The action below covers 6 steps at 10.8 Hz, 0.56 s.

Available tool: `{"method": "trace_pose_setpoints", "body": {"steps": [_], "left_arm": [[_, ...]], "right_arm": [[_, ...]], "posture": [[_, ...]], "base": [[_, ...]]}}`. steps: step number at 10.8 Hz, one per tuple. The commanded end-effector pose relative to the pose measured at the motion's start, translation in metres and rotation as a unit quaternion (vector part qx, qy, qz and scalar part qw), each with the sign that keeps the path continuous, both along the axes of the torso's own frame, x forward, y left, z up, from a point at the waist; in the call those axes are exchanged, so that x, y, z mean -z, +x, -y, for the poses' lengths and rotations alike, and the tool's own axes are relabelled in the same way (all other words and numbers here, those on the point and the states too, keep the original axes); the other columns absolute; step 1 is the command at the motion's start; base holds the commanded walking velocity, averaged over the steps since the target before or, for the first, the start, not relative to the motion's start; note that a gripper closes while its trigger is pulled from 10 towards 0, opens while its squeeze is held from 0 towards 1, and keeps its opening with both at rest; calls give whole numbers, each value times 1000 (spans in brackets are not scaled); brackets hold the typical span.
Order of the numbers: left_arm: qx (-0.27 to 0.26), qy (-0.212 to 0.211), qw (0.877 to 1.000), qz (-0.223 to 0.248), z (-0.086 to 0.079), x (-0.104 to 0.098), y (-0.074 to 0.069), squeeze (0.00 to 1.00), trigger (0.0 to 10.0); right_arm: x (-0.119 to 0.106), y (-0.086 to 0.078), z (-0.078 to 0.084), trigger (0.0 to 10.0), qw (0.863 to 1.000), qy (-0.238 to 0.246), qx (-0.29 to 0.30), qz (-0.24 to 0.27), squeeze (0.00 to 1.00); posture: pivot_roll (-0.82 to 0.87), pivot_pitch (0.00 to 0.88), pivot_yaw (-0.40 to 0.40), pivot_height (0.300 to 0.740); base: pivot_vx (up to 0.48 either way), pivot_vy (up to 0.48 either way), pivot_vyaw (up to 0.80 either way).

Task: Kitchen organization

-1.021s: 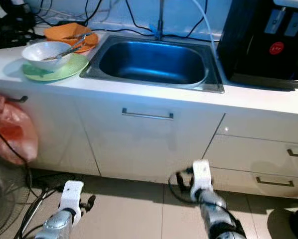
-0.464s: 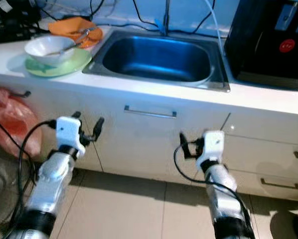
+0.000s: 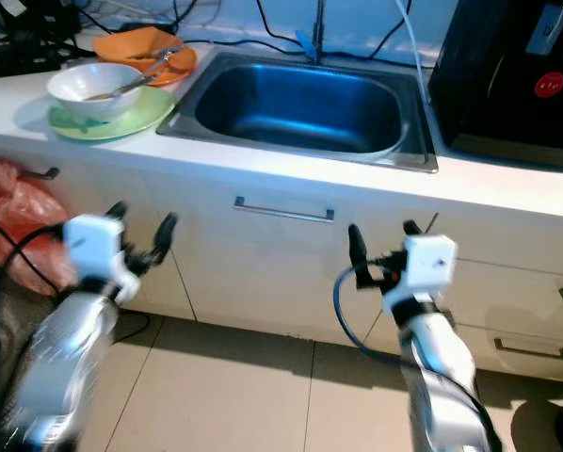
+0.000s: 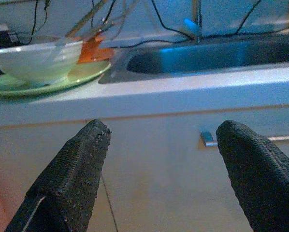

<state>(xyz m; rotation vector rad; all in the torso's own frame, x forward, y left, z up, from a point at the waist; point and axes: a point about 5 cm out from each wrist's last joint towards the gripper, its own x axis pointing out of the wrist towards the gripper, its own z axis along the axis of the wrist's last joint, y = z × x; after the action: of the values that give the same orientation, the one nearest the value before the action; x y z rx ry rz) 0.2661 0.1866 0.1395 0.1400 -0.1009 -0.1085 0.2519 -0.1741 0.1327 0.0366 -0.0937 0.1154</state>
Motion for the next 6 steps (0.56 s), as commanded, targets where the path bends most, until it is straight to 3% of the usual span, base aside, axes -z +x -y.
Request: {"method": "trace_pose_setpoints", "body": {"steps": [1,6], "left_arm": [[2,2,1000,-2,-1,-4,-3,0,10000],[-4,-3,1000,-22,1,-3,-3,0,10000]], "right_arm": [[-6,-2,1,10000,1000,0,2,1,0],[-10,2,-5,10000,1000,1,-2,-24,0]], "posture": [[65,35,-26,740],[66,28,-32,740]], "base": [[0,0,0],[0,0,0]]}}
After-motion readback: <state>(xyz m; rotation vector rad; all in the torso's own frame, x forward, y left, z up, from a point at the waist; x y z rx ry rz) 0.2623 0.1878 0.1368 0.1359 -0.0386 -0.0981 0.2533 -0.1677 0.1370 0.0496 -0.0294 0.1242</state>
